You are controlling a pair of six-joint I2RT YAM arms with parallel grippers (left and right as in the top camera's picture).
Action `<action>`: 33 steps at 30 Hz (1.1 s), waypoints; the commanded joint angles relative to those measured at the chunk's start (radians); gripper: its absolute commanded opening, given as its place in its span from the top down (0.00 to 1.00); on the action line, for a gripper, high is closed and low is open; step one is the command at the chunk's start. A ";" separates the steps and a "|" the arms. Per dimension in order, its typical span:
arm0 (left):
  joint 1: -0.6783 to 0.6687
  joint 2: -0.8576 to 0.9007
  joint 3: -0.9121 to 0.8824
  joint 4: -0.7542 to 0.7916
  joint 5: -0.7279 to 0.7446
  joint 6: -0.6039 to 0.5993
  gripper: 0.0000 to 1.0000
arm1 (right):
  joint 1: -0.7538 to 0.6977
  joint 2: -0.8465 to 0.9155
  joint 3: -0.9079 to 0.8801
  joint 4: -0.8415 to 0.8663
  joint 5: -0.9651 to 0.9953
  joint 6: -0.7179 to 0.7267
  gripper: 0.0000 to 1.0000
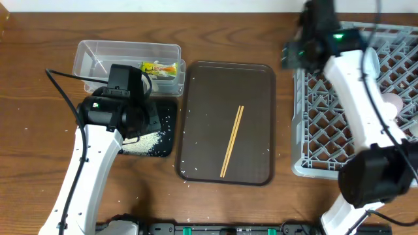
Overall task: Sort waste into correct bins and load items into the dishwasher rack
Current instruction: 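Reach the right gripper to the chopsticks and grasp one chopstick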
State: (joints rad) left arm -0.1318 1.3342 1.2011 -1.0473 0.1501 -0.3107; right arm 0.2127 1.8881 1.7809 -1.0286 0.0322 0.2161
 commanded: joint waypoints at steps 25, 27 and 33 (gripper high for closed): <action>0.004 0.005 -0.006 -0.003 -0.009 0.000 0.55 | 0.407 0.051 -0.556 0.177 -0.032 0.468 0.33; 0.004 0.005 -0.006 -0.003 -0.009 0.000 0.55 | 0.407 0.052 -0.564 0.184 -0.020 0.468 0.34; 0.004 0.005 -0.006 -0.003 -0.010 0.000 0.55 | 0.408 0.055 -0.566 0.188 0.032 0.487 0.37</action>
State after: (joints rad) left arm -0.1318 1.3342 1.2011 -1.0473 0.1501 -0.3103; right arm 0.6113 1.9347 1.2396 -0.8410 -0.0223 0.6720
